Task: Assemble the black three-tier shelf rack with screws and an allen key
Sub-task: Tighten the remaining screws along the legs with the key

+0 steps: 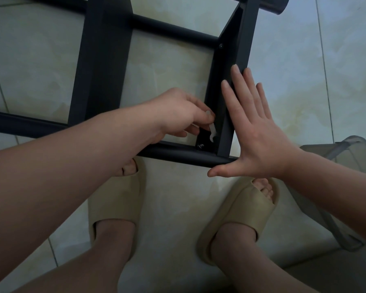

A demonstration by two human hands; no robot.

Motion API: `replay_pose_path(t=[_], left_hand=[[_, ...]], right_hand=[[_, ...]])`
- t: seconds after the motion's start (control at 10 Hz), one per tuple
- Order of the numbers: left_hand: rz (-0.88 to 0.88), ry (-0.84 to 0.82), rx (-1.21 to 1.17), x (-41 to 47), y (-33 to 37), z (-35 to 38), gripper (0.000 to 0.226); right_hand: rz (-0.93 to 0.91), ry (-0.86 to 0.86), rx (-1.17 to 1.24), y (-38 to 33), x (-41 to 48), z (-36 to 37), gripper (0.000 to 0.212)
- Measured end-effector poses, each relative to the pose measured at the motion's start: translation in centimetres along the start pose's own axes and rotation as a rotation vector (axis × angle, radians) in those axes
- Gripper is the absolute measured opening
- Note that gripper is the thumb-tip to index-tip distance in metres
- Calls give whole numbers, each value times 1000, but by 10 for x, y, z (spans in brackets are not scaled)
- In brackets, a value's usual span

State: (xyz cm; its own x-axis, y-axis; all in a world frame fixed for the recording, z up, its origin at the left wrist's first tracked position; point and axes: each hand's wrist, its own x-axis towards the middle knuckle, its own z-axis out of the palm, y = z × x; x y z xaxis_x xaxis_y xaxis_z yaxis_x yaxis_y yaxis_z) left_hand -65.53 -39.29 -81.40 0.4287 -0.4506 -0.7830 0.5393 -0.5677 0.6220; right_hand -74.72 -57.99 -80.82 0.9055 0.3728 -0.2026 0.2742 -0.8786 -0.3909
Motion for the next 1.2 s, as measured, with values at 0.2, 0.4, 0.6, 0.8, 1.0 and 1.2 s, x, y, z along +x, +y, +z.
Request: replay_pose_path(t=[0.2, 0.4, 0.6, 0.8, 1.0, 1.2], left_hand=[[-23, -13, -30, -1, 1, 1, 8], [24, 13, -92, 2, 1, 1, 6], [18, -5, -88, 4, 0, 2, 10], [10, -5, -85, 4, 0, 2, 11], [7, -14, 5, 0, 1, -1, 9], [-4, -47, -18, -1, 2, 1, 7]], right_hand=[[2, -4, 3, -1, 0, -1, 137], [2, -1, 6, -1, 0, -1, 137], [-4, 6, 0, 0, 0, 1, 137], [-8, 9, -1, 1, 1, 1, 137], [-6, 6, -4, 1, 0, 2, 137], [-3, 9, 7, 0, 0, 1, 138]])
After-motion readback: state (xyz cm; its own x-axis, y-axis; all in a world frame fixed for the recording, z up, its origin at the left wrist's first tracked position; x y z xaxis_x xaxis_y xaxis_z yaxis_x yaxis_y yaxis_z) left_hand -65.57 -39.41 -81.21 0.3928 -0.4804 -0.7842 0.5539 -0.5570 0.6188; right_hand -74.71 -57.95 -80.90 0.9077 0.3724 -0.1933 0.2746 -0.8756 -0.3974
